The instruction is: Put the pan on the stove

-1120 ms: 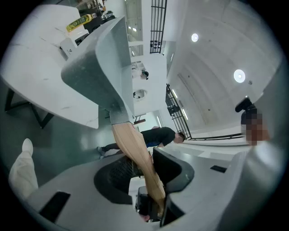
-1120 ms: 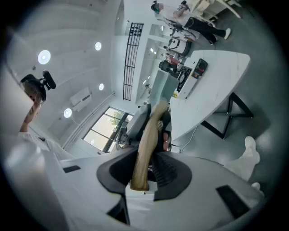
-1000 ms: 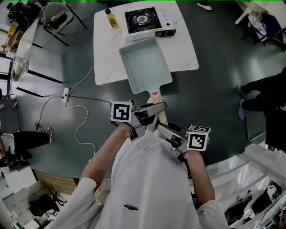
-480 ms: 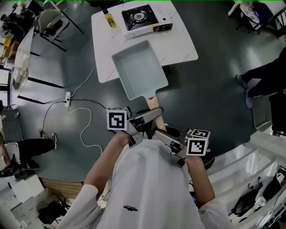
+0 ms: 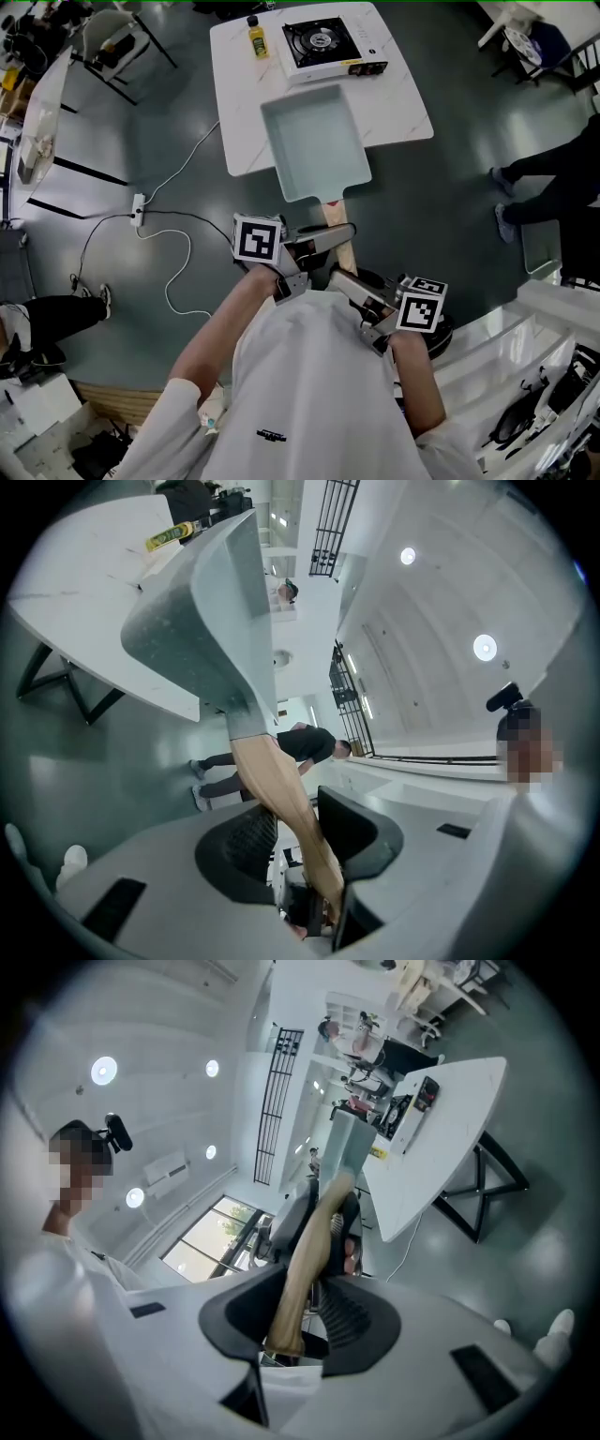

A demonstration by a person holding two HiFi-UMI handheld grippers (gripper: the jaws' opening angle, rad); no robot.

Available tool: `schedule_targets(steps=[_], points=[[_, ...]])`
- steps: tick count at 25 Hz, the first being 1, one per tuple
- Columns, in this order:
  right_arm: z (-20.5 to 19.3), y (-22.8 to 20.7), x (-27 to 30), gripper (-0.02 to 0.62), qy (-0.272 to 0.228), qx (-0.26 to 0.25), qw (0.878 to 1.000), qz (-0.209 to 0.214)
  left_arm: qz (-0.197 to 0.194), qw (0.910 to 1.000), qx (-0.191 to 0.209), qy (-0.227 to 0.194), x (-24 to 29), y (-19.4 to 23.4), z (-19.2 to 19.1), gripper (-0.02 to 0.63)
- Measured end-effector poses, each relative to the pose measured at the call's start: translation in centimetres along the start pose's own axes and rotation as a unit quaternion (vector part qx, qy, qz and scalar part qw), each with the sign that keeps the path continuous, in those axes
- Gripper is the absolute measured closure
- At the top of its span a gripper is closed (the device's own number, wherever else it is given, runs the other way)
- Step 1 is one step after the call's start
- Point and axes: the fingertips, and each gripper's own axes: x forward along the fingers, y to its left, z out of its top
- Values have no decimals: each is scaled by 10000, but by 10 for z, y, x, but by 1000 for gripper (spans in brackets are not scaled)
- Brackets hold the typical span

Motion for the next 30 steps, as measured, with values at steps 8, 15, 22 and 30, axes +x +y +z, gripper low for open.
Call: schedule_targets(steps=[8, 15, 22, 30], points=[[-4, 2, 70, 477, -511, -9, 9986, -168, 59, 9984, -18, 561, -53, 16, 25, 465], [21, -8, 103, 477, -452, -20, 9985, -312, -19, 9981, -100, 615, -66, 30, 63, 465], [60, -29, 116, 477, -419, -74, 9986, -313, 54, 9972, -53, 750, -50, 49, 102, 465], [151, -65, 119, 477, -220, -142, 9995, -170, 176, 9978, -53, 631, -1, 76, 182, 465]])
